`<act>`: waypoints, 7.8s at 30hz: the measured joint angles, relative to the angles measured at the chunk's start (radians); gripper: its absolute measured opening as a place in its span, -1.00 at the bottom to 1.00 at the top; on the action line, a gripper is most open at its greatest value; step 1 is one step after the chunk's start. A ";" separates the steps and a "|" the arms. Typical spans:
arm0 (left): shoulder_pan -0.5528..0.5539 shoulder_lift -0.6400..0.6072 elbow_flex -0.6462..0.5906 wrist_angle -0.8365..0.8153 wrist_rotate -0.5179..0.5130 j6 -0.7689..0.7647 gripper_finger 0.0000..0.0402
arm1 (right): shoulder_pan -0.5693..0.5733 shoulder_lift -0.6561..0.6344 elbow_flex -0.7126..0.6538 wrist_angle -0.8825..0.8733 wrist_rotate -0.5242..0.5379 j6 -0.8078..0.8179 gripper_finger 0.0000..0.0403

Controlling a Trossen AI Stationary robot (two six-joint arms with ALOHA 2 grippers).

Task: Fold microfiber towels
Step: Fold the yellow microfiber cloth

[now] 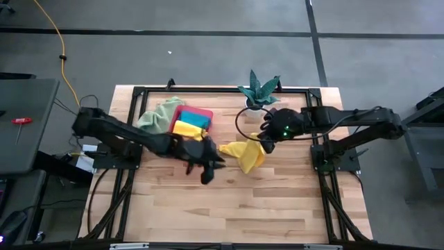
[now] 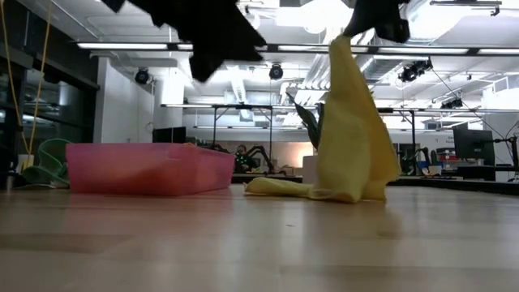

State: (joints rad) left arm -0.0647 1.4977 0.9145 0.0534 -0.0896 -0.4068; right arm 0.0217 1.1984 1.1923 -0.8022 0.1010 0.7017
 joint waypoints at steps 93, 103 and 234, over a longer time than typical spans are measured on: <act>0.064 -0.198 0.566 -0.750 -0.229 0.130 -1.00 | 0.099 -0.061 0.321 -0.550 0.045 -0.213 -1.00; 0.064 -0.122 0.566 -0.745 -0.235 0.173 -1.00 | 0.099 -0.068 0.325 -0.705 0.087 -0.235 -1.00; 0.201 0.227 0.066 -0.239 -0.350 -0.053 -0.45 | 0.279 0.149 -0.455 -0.152 0.239 0.771 -0.39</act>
State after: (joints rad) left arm 0.1367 1.7250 0.9806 -0.1853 -0.4392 -0.4601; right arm 0.3008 1.3475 0.7372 -0.9544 0.3402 1.4728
